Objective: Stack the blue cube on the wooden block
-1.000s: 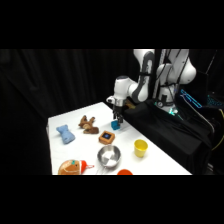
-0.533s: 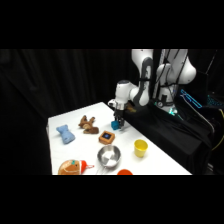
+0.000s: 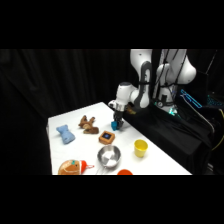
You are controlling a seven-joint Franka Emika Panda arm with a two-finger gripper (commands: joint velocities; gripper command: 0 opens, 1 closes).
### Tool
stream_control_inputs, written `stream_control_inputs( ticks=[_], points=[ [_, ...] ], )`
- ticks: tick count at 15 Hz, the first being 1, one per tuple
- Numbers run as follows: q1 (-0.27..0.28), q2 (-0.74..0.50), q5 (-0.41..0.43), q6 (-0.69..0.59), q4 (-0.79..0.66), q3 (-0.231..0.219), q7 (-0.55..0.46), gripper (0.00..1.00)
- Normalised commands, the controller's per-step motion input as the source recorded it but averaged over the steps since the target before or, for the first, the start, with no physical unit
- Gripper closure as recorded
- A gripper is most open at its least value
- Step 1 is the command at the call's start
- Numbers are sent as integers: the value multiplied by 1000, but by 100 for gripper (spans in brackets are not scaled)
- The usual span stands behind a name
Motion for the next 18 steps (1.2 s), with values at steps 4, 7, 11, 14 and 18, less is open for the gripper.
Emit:
stream_control_inputs(
  ticks=[4,7,11,14,18],
  points=[
    [285,-205,127,45,-95,-258,-55,71],
    [333,-333,131,-270,-69,-264,-115,72],
    [519,-402,55,-427,-59,-414,-49,72],
    [538,-315,-183,-518,89,-439,156,72],
    [100,-250,-437,-479,190,-54,356,72]
  ],
)
